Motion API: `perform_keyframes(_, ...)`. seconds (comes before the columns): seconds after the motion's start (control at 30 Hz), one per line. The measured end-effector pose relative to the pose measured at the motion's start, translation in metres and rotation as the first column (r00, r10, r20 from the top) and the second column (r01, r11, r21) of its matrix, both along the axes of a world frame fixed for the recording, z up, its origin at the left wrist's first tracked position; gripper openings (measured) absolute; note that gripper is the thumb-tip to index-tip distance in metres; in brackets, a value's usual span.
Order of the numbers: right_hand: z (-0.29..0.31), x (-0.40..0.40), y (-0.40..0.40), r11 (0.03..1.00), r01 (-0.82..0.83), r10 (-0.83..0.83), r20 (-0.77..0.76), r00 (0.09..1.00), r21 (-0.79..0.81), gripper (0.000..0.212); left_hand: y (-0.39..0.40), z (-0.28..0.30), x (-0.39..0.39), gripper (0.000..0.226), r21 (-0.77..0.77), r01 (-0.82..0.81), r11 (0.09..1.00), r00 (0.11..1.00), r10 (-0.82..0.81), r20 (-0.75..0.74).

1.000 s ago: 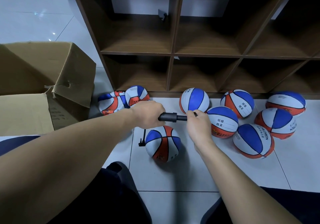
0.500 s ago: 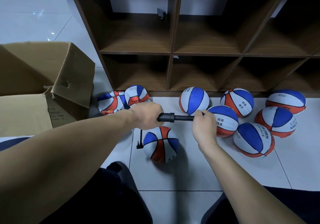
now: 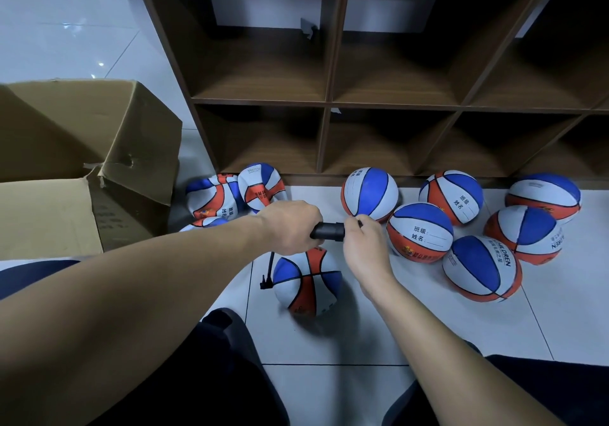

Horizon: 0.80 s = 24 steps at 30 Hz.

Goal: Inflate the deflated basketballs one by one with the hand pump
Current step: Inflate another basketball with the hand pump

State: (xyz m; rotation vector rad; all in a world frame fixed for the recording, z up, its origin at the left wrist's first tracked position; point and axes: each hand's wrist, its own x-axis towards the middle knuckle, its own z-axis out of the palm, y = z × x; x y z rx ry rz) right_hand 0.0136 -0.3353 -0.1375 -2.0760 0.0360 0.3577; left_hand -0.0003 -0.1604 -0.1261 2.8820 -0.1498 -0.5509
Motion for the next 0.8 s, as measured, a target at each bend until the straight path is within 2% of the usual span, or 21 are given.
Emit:
perform_keyframes(0.1,0.000,0.001,-0.002,0.999,-0.031,0.032,-0.035,0.999,0.032,0.030,0.002,0.000,0.000,0.022,-0.006,0.014,1.000,1.000,-0.014,-0.001)
perform_keyframes(0.2,0.002,0.008,-0.008,0.998,-0.056,0.056,-0.005,0.998,0.021,0.032,0.009,-0.002,0.002,0.024,-0.056,-0.001,0.998,1.000,0.000,-0.019)
perform_keyframes(0.4,0.004,0.035,-0.038,0.988,0.152,-0.152,0.012,0.988,0.035,0.029,0.047,0.000,0.000,0.029,-0.055,-0.081,0.995,0.989,0.074,-0.128)
perform_keyframes(0.57,0.000,0.034,-0.036,0.971,0.235,-0.237,0.050,0.970,0.035,0.029,0.040,0.000,0.001,0.028,-0.019,-0.069,0.997,0.992,0.067,-0.108)
perform_keyframes(0.7,0.001,0.021,-0.025,0.966,0.260,-0.257,0.156,0.954,0.001,0.029,0.026,0.004,0.003,0.026,-0.043,-0.058,0.997,0.995,0.054,-0.082)
perform_keyframes(0.8,0.000,0.009,-0.017,0.977,0.214,-0.214,0.167,0.962,0.022,0.031,0.015,0.006,0.003,0.027,-0.043,-0.043,0.998,0.997,0.040,-0.073)
